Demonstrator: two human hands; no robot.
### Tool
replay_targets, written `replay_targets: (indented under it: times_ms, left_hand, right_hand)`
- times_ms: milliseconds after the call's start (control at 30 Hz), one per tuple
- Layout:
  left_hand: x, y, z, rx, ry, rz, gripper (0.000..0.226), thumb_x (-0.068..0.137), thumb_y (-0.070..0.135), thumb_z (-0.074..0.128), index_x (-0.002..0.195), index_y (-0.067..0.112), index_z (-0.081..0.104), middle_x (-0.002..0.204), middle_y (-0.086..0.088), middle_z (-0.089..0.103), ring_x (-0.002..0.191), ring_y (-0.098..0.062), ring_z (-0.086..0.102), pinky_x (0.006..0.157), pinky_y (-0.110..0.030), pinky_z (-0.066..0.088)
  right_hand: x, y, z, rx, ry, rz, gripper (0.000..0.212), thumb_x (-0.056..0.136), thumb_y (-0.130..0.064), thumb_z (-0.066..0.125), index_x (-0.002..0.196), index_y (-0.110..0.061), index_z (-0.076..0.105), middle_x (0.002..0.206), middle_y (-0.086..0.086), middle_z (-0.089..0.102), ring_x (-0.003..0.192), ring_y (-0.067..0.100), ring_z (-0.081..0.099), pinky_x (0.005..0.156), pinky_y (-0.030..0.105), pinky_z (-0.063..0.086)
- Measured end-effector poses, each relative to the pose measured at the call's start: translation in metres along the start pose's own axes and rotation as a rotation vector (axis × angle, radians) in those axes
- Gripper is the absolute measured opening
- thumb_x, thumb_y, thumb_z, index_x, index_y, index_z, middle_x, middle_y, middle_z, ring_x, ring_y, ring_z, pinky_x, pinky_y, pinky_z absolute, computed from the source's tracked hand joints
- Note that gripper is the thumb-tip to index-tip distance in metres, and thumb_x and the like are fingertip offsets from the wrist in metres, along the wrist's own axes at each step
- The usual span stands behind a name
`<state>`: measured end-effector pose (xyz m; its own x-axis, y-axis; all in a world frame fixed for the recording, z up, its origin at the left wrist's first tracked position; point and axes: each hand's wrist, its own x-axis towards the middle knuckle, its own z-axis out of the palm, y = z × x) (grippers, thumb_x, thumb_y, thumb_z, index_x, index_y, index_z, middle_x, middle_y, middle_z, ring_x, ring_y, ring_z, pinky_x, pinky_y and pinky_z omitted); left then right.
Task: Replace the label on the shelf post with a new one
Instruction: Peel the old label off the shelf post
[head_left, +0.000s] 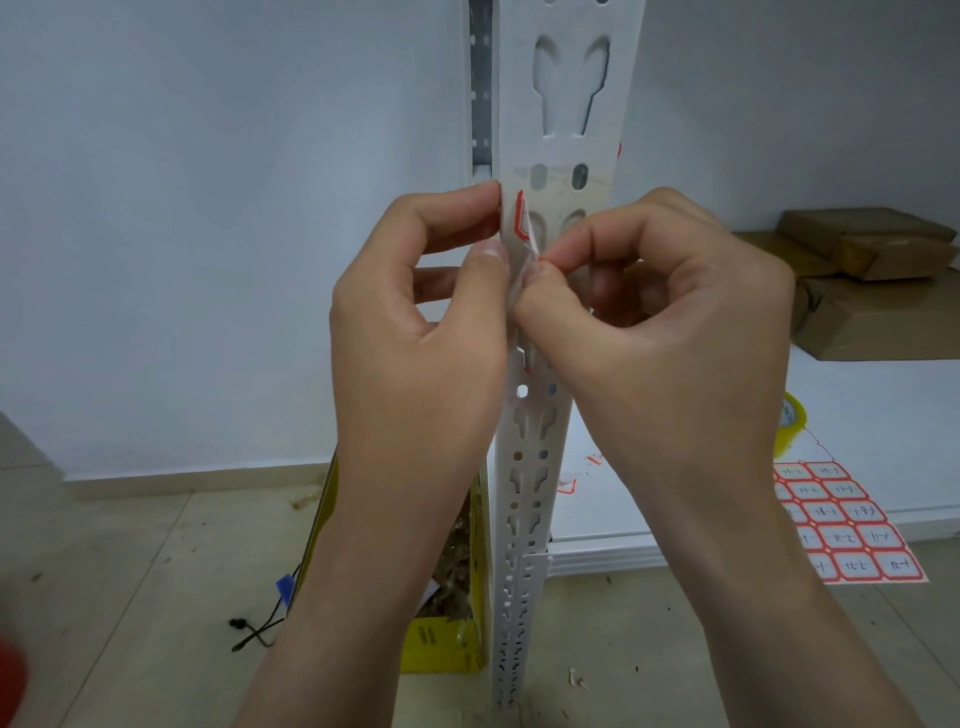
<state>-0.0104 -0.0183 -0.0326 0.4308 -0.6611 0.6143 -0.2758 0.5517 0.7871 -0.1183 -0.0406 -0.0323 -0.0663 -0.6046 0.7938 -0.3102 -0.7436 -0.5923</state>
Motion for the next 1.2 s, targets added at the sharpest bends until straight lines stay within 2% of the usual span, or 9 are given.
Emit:
replay_targets:
  times_ms: [100, 333, 567, 700, 767, 867, 1000, 1067, 1200]
  left_hand:
    - [0.0, 0.001, 0.0, 0.006, -0.008, 0.002, 0.03, 0.096, 0.006, 0.061, 0.107, 0.032, 0.07, 0.1, 0.018, 0.075, 0.088, -0.01, 0.075, 0.068, -0.018, 0.06]
    - [-0.001, 0.001, 0.001, 0.012, -0.017, 0.009, 0.033, 0.096, 0.003, 0.061, 0.107, 0.032, 0.07, 0.1, 0.02, 0.074, 0.082, -0.003, 0.072, 0.065, -0.009, 0.054]
    - [0.001, -0.001, 0.0, -0.002, -0.014, -0.003, 0.031, 0.092, 0.002, 0.059, 0.114, 0.018, 0.073, 0.107, 0.006, 0.077, 0.087, -0.016, 0.075, 0.064, -0.015, 0.056]
    - [-0.001, 0.001, 0.001, 0.004, -0.01, -0.017, 0.03, 0.095, 0.003, 0.061, 0.115, 0.022, 0.071, 0.108, 0.009, 0.076, 0.087, -0.012, 0.075, 0.064, -0.017, 0.058]
    - [-0.003, 0.002, 0.004, 0.034, -0.005, -0.003, 0.029, 0.097, 0.006, 0.063, 0.12, 0.024, 0.067, 0.113, 0.01, 0.072, 0.087, -0.009, 0.073, 0.065, -0.018, 0.06]
    - [-0.008, 0.003, 0.01, 0.094, 0.042, 0.03, 0.033, 0.095, 0.007, 0.066, 0.121, 0.026, 0.057, 0.117, 0.01, 0.065, 0.085, -0.005, 0.067, 0.067, -0.015, 0.058]
    - [-0.016, 0.004, 0.015, 0.086, 0.169, 0.092, 0.029, 0.088, -0.001, 0.059, 0.109, 0.019, 0.055, 0.108, 0.006, 0.063, 0.085, -0.001, 0.062, 0.065, -0.012, 0.049]
    - [-0.021, 0.005, 0.023, 0.073, 0.22, 0.151, 0.025, 0.084, -0.004, 0.055, 0.101, 0.014, 0.055, 0.097, 0.004, 0.062, 0.081, -0.002, 0.059, 0.061, -0.012, 0.043]
    - [-0.037, 0.006, 0.046, 0.019, 0.251, 0.272, 0.024, 0.081, -0.009, 0.05, 0.087, 0.012, 0.058, 0.081, 0.009, 0.059, 0.076, -0.005, 0.058, 0.06, -0.023, 0.044]
  right_hand:
    - [-0.001, 0.0, 0.0, 0.01, -0.012, 0.011, 0.012, 0.078, -0.014, 0.08, 0.075, -0.021, 0.071, 0.072, 0.005, 0.064, 0.062, 0.017, 0.06, 0.054, 0.027, 0.05]
    - [-0.001, 0.0, 0.001, 0.028, -0.022, -0.011, 0.014, 0.078, -0.013, 0.08, 0.074, -0.022, 0.07, 0.072, 0.001, 0.063, 0.06, 0.014, 0.059, 0.055, 0.017, 0.046]
    - [-0.002, -0.003, 0.001, 0.083, -0.039, -0.026, 0.008, 0.074, -0.009, 0.076, 0.073, -0.013, 0.069, 0.071, 0.004, 0.062, 0.059, 0.019, 0.058, 0.053, 0.031, 0.05]
    - [0.0, -0.003, -0.004, 0.096, -0.01, -0.027, 0.01, 0.08, -0.011, 0.072, 0.075, -0.013, 0.063, 0.069, 0.008, 0.062, 0.056, 0.023, 0.057, 0.05, 0.037, 0.049]
    - [0.002, -0.001, -0.007, 0.113, 0.003, 0.009, 0.011, 0.083, -0.019, 0.069, 0.077, -0.015, 0.061, 0.069, 0.008, 0.061, 0.051, 0.022, 0.054, 0.046, 0.033, 0.045]
    - [0.003, 0.006, -0.016, 0.096, -0.006, 0.047, 0.013, 0.087, -0.015, 0.068, 0.079, -0.015, 0.059, 0.073, 0.006, 0.061, 0.048, 0.012, 0.045, 0.047, 0.019, 0.036]
    - [-0.001, 0.014, -0.032, 0.065, -0.053, 0.121, 0.018, 0.086, -0.033, 0.066, 0.078, -0.021, 0.056, 0.07, -0.002, 0.058, 0.046, 0.008, 0.041, 0.048, 0.016, 0.033]
    - [-0.003, 0.021, -0.045, 0.021, -0.081, 0.168, 0.019, 0.085, -0.036, 0.067, 0.075, -0.027, 0.054, 0.067, -0.007, 0.055, 0.047, 0.013, 0.044, 0.047, 0.022, 0.036]
    - [-0.011, 0.041, -0.079, -0.082, -0.121, 0.233, 0.019, 0.084, -0.037, 0.068, 0.074, -0.03, 0.054, 0.06, -0.012, 0.053, 0.051, 0.019, 0.048, 0.052, 0.033, 0.045]
